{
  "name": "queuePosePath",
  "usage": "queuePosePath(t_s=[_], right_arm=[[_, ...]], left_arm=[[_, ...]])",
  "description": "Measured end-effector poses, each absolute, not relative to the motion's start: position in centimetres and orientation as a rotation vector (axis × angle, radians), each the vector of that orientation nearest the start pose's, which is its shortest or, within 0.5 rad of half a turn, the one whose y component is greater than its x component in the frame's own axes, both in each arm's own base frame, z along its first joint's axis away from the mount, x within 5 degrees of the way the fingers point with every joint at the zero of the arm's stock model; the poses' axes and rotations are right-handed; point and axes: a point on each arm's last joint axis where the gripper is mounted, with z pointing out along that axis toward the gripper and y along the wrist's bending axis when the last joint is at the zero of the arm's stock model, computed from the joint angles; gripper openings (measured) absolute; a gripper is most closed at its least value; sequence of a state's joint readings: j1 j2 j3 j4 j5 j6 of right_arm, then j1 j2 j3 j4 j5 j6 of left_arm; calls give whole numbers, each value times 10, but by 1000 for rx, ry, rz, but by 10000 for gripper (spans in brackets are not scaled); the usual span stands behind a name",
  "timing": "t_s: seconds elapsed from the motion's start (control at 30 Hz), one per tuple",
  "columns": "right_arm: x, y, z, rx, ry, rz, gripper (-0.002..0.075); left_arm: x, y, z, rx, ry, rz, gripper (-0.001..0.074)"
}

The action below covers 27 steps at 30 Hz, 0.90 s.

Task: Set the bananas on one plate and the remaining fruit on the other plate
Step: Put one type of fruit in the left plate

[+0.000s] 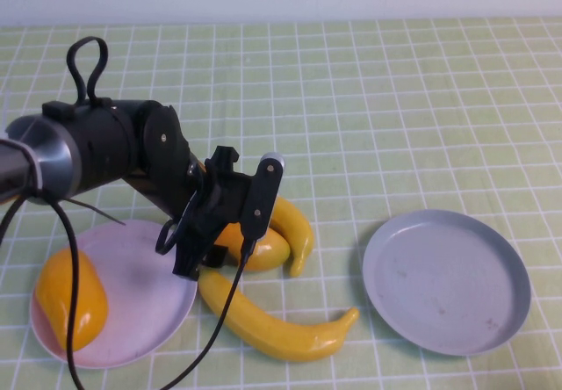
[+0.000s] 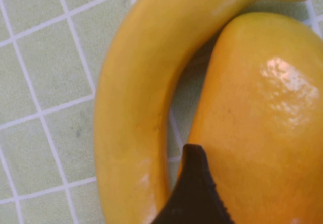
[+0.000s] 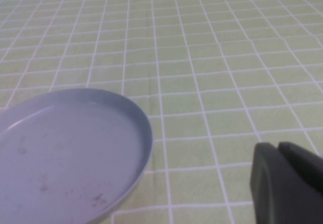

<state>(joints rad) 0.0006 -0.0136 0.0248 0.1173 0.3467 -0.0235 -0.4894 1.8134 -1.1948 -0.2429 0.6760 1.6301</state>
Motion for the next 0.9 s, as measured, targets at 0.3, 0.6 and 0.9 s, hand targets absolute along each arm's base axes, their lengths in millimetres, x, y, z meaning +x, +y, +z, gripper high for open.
queuePosePath(t_s=[0.3,0.6,0.9], right_arm=[[53,4,175,51,1839,98,-16],[53,4,175,51,1839,98,-16],[53,4,175,51,1839,98,-16]], left_arm=[[315,-183,201,-2945,-1962,-71,472],[290,-174,256,-2978,-2112,-58,467],[268,-163,303,-2356,-2927,184,465]])
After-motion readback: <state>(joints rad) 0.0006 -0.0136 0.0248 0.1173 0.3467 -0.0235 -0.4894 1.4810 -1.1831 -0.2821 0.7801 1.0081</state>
